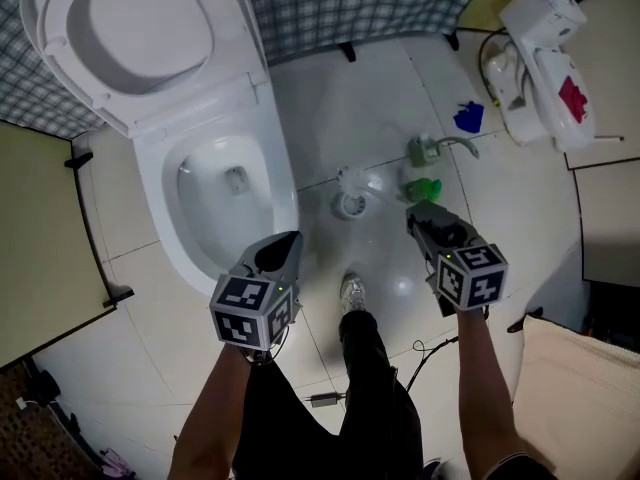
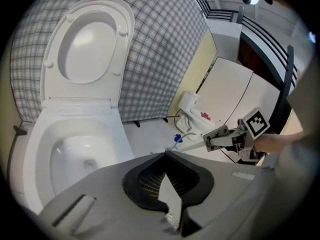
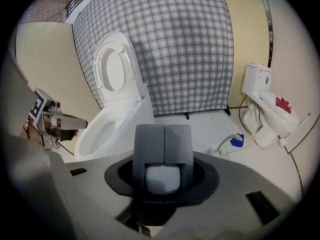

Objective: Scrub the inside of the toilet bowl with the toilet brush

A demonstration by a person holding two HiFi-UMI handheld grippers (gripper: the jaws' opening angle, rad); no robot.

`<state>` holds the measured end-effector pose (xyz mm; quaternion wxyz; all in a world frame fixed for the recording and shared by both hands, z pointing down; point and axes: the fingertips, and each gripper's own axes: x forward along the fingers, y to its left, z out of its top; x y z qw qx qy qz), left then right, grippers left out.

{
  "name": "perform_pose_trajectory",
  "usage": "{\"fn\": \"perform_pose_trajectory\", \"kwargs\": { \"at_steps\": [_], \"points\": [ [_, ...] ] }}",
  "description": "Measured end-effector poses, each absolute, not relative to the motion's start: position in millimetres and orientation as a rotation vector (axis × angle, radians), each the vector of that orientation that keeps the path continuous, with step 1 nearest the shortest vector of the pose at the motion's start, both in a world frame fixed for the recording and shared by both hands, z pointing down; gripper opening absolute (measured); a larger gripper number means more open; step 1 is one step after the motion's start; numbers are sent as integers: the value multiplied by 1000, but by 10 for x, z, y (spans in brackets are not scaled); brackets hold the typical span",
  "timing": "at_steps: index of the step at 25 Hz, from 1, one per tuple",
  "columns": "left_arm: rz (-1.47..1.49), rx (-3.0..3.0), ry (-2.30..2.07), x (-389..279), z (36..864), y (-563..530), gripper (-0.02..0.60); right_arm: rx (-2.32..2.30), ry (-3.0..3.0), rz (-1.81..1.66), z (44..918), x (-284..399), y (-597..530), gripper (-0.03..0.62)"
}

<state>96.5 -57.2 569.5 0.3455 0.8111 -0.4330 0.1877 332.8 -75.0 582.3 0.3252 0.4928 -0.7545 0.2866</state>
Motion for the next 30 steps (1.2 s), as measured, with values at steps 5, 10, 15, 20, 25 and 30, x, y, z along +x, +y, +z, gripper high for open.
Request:
{"fn": "perform_pose_trajectory", "kwargs": {
  "at_steps": [5,10,15,20,25,30],
  "points": [
    [518,2079,-1086,1068,5953,-480,8,1191,-1858,737,6560,3373,-724,175],
    [513,2047,-1089,1075,6048,-467,8,1118,-1772,686,7056,3357,-770,175],
    [483,2038,-1080,1050,6030,-446,8,1062,-1702,665,7387,3288,-823,175],
    [485,2027,-1094,915,6061,-455,8,1029,-1665,657,7666,3195,-888,175],
    [510,2005,-1092,760,6214,-440,8,1009,-1640,636,7899,3103,-939,176],
    [516,2006,-1094,660,6263,-469,8,988,-1626,614,8034,2971,-1042,176]
  ]
}}
